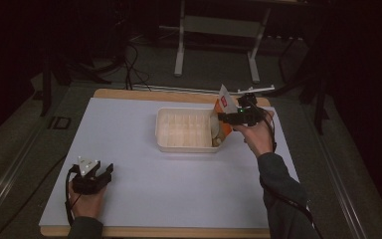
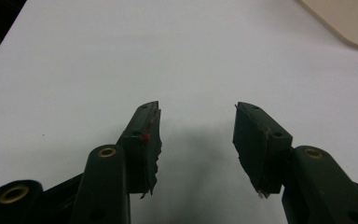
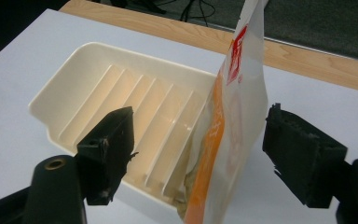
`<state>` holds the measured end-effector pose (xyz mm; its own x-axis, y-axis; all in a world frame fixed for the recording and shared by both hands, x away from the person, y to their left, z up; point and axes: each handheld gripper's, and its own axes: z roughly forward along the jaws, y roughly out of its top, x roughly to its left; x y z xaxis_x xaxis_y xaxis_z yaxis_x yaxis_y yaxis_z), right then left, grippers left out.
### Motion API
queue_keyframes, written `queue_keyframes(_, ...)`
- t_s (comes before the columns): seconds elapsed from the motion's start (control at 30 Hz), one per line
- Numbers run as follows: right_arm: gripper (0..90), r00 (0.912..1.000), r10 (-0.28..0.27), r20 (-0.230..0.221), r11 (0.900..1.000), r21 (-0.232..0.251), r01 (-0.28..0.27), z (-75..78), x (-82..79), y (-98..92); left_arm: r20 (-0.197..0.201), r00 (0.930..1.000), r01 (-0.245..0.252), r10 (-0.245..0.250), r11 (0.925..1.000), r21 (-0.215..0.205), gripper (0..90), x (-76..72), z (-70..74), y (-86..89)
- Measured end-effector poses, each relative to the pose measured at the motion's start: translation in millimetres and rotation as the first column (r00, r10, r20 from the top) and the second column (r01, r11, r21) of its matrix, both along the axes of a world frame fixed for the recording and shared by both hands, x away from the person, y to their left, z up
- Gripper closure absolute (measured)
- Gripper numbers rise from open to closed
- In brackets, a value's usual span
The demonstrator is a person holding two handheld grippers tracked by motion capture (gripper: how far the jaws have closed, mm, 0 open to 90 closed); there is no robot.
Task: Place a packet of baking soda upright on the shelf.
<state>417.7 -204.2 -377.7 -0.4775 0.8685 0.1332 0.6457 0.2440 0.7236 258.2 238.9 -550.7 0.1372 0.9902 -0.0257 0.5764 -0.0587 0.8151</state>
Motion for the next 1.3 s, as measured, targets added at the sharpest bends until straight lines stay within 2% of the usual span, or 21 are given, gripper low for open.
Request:
queue_keyframes(0.33,23.5,0.9986,0.029,0.045,1.0,0.004,-0.03,15.0,-20.7,-13.5,0.006,1.0,-0.006,0.006,1.0,-0.003,51.0,-0.2,-0.1,-0.5)
queue_keyframes(0.43,24.4,0.9965,0.044,0.071,0.998,0.03,-0.046,18.6,-31.7,-19.6,0.004,1.0,-0.004,0.004,1.0,-0.001,51.0,-0.5,0.2,0.0)
queue_keyframes(0.6,26.5,0.9938,0.055,0.097,0.996,0.067,-0.061,15.9,-44.5,-26.3,0.007,1.0,-0.005,0.005,1.0,-0.002,51.0,-0.6,0.1,-0.1)
queue_keyframes(0.63,29.6,0.9924,0.051,0.112,0.994,0.086,-0.061,13.1,-51.0,-30.0,0.007,1.0,-0.005,0.005,1.0,-0.001,51.0,-0.6,0.2,-0.1)
queue_keyframes(0.73,33.8,0.9887,0.045,0.143,0.994,0.095,-0.059,8.3,-60.8,-35.6,0.008,1.0,-0.005,0.005,1.0,-0.001,50.9,-0.6,0.1,-0.1)
queue_keyframes(0.83,36.2,0.9871,0.047,0.153,0.992,0.11,-0.064,2.4,-68.8,-40.4,0.007,1.0,-0.005,0.005,1.0,0.002,50.9,-0.7,0.1,-0.3)
queue_keyframes(0.97,36.9,0.9871,0.045,0.154,0.994,0.096,-0.061,-4.4,-75.1,-43.6,0.007,1.0,-0.005,0.005,1.0,-0.001,50.9,-0.5,0.0,-0.2)
queue_keyframes(1.0,39.7,0.9855,0.048,0.163,0.995,0.082,-0.062,-9.8,-79.5,-46.7,0.007,1.0,-0.004,0.004,1.0,0.0,50.9,-0.6,0.0,-0.2)
queue_keyframes(1.17,40.6,0.9866,0.046,0.156,0.995,0.077,-0.059,-22.8,-88.3,-54.5,0.002,1.0,0.001,-0.001,1.0,0.009,50.9,-0.2,0.0,-1.0)
queue_keyframes(1.27,41.5,0.9857,0.016,0.168,0.998,0.052,-0.025,-35.2,-96.4,-61.9,-0.004,1.0,0.001,-0.001,1.0,0.007,49.7,0.6,-0.2,-0.6)
queue_keyframes(1.3,41.5,0.9857,0.016,0.168,0.998,0.052,-0.025,-35.2,-96.4,-61.9,-0.014,0.9999,0.0,0.0,1.0,0.001,49.7,1.5,-0.6,-0.6)
